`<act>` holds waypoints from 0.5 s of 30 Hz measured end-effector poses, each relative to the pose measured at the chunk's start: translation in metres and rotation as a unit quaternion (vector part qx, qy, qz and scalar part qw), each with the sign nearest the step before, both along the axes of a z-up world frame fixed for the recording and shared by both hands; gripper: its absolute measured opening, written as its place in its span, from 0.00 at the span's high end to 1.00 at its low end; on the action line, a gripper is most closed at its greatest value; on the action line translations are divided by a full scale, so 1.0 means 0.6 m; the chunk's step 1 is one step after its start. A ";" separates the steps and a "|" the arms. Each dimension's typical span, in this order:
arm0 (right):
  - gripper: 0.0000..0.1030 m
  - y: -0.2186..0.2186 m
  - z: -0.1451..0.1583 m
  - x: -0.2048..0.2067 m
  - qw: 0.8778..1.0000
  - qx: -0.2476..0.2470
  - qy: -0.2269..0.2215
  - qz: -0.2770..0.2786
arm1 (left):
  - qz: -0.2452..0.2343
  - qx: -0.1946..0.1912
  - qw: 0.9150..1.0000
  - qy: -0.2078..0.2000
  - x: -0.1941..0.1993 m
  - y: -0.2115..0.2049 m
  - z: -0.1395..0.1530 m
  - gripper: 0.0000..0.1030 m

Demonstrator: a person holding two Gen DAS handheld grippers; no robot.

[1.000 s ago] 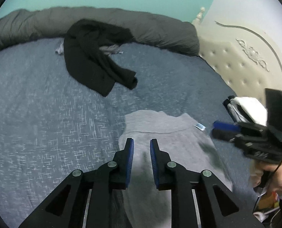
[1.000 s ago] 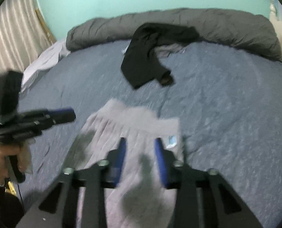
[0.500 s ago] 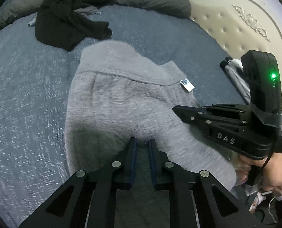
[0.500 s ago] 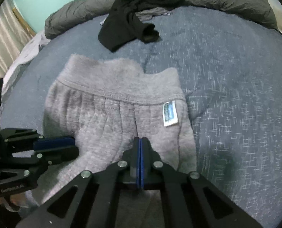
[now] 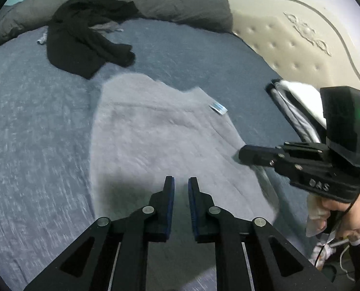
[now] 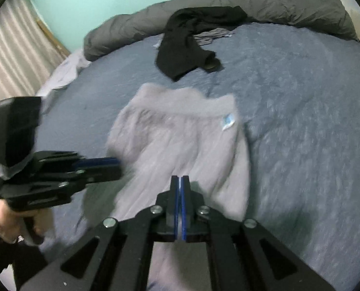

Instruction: Fold clothes

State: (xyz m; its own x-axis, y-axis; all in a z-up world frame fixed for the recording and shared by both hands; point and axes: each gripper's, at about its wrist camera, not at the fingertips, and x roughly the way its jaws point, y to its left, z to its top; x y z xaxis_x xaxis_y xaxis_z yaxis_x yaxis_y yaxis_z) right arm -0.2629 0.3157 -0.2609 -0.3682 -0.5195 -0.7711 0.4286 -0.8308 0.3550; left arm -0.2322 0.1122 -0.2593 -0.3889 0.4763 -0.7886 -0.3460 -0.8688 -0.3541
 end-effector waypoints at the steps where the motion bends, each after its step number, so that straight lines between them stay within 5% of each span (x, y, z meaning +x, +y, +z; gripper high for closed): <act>1: 1.00 -0.002 -0.003 0.010 1.000 -0.004 -0.003 0.004 | -0.003 -0.001 1.000 -0.003 0.006 0.005 -0.003 0.88; 11: 1.00 -0.026 -0.109 0.026 0.997 0.069 -0.024 -0.002 | -0.003 -0.043 0.998 -0.040 0.008 0.030 -0.086 0.88; 15: 1.00 -0.012 -0.081 0.021 0.998 0.058 -0.022 -0.016 | 0.006 -0.043 0.998 -0.041 0.007 0.016 -0.086 0.88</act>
